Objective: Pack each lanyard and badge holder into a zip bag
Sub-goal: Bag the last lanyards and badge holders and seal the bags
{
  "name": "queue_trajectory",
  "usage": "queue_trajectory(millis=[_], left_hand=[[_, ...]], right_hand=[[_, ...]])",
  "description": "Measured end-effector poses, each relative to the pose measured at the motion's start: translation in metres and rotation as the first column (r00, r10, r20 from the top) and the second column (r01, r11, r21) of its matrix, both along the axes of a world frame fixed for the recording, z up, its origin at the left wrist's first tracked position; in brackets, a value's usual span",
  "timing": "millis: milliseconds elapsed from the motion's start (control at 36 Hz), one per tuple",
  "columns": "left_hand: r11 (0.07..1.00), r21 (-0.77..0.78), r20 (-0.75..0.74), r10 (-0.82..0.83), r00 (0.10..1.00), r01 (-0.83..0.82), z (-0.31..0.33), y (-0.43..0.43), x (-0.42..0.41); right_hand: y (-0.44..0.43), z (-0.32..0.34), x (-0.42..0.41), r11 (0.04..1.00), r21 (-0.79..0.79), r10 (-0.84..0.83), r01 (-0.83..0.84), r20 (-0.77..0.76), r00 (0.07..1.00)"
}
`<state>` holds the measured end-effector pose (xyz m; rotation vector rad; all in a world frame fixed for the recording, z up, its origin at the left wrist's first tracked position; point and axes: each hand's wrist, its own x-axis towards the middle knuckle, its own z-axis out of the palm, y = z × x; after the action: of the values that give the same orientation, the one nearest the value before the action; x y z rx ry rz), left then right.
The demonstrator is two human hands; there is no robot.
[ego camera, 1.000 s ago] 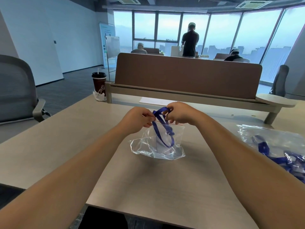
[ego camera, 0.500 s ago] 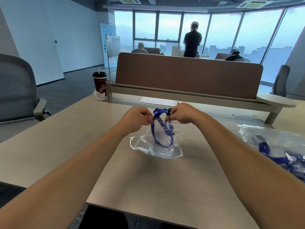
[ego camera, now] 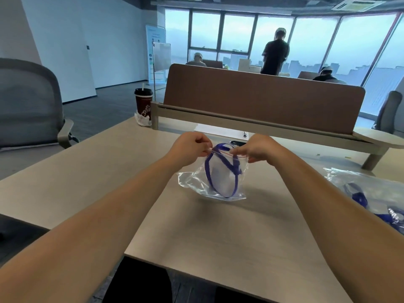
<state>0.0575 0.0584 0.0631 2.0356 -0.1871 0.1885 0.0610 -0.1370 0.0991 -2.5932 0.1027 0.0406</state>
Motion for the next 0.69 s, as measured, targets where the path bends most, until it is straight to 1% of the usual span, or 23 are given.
queue_trajectory(millis=[111, 194, 250, 333, 361, 417, 472, 500, 583, 667, 694], left_hand=[[1.000, 0.008, 0.051, 0.006, 0.999, -0.007, 0.008, 0.000, 0.000], [0.999, 0.020, 0.079, 0.039, 0.996, -0.041, 0.012, -0.002, -0.001], [0.998, 0.017, 0.089, 0.058, 0.994, -0.060, 0.012, -0.002, 0.000], [0.996, 0.022, 0.093, 0.088, 0.992, -0.091, 0.010, -0.001, 0.000], [0.994, 0.021, 0.097, 0.103, 0.990, -0.105, 0.009, -0.001, 0.001], [0.990, 0.011, 0.109, 0.138, 0.984, -0.140, 0.007, 0.000, 0.003], [0.985, -0.003, 0.129, 0.172, 0.977, -0.173, 0.008, 0.001, 0.004], [0.982, -0.011, 0.139, 0.186, 0.973, -0.186, 0.009, 0.002, 0.004], [0.978, -0.059, 0.168, 0.208, 0.964, -0.200, 0.017, 0.002, 0.004], [0.976, -0.103, 0.238, 0.212, 0.948, -0.192, 0.036, 0.001, 0.003], [0.976, -0.123, 0.271, 0.209, 0.940, -0.182, 0.043, 0.001, 0.003]], right_hand=[[0.000, 0.012, -0.003, 0.998, -0.058, 0.021, -0.019, 0.031, 0.999], [-0.003, 0.016, -0.002, 0.999, 0.016, 0.027, -0.027, 0.054, 0.998], [-0.006, 0.017, 0.002, 0.999, 0.047, -0.004, -0.001, 0.103, 0.995], [-0.008, 0.017, -0.001, 0.996, -0.051, -0.057, 0.068, 0.189, 0.980], [-0.009, 0.017, -0.003, 0.995, -0.053, -0.072, 0.084, 0.202, 0.977], [-0.014, 0.014, 0.001, 0.997, -0.010, -0.071, 0.075, 0.225, 0.972], [-0.018, 0.012, 0.004, 0.986, 0.132, -0.126, 0.103, 0.181, 0.975], [-0.020, 0.011, 0.004, 0.975, 0.195, -0.149, 0.110, 0.199, 0.969], [-0.023, 0.014, -0.002, 0.983, 0.157, -0.143, 0.097, 0.316, 0.938], [-0.026, 0.026, -0.002, 0.980, 0.190, -0.151, 0.057, 0.527, 0.836], [-0.026, 0.031, -0.002, 0.977, 0.210, -0.163, 0.047, 0.576, 0.801]])
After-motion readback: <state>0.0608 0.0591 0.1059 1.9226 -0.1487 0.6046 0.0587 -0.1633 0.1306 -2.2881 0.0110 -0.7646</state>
